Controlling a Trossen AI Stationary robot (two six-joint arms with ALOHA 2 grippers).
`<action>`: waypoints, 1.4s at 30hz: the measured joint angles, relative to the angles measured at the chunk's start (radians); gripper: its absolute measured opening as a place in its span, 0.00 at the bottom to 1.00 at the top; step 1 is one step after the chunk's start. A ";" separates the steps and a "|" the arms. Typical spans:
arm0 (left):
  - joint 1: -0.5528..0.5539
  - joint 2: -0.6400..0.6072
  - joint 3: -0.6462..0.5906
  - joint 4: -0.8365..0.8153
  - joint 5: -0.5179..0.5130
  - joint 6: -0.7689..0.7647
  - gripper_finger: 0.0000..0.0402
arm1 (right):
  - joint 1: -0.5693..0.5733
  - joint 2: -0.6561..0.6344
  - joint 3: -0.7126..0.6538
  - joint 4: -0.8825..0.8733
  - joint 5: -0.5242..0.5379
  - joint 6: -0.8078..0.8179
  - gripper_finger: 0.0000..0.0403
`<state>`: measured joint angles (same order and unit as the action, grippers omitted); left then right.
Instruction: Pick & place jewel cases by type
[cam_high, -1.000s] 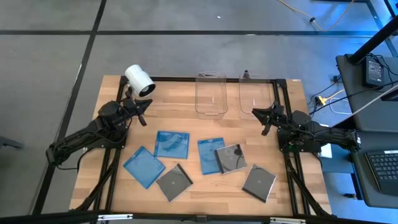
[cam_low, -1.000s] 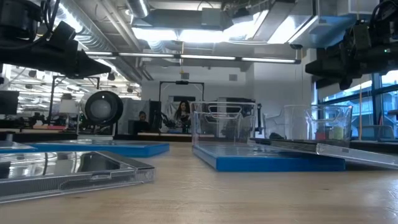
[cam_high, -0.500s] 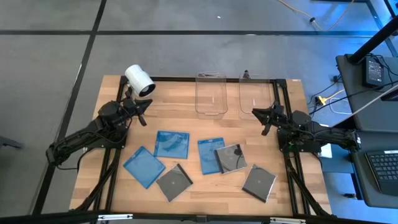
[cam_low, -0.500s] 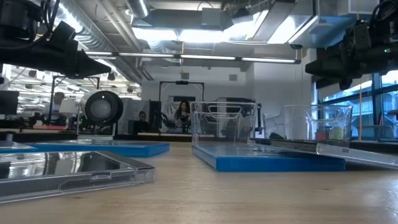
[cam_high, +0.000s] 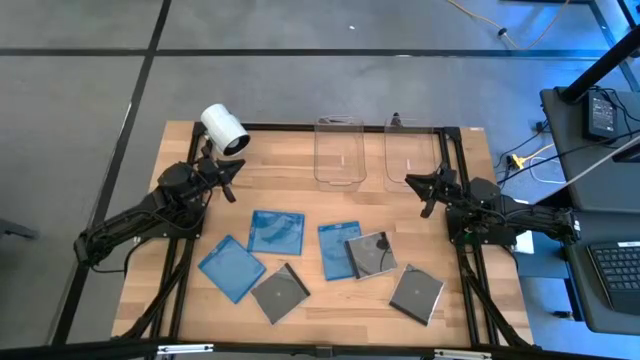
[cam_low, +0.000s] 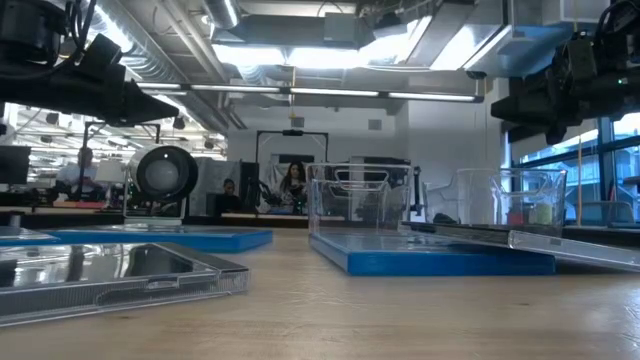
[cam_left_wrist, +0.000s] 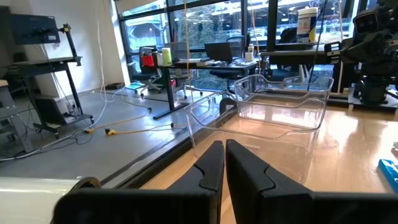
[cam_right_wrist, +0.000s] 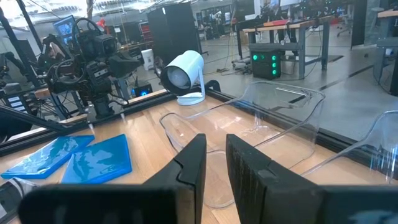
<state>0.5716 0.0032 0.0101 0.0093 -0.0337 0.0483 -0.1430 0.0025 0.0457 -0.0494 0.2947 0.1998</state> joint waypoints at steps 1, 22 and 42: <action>0.000 0.000 0.000 0.000 0.000 0.000 0.04 | 0.000 0.000 0.000 0.000 0.000 0.001 0.17; 0.000 0.000 0.000 0.018 0.000 0.000 0.04 | 0.000 0.000 0.000 0.069 0.000 -0.046 0.41; 0.000 0.000 0.000 0.017 0.000 0.000 0.06 | 0.000 0.000 0.000 0.056 0.000 -0.028 0.65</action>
<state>0.5714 0.0032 0.0101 0.0265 -0.0338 0.0483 -0.1429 0.0025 0.0456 0.0061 0.2948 0.1722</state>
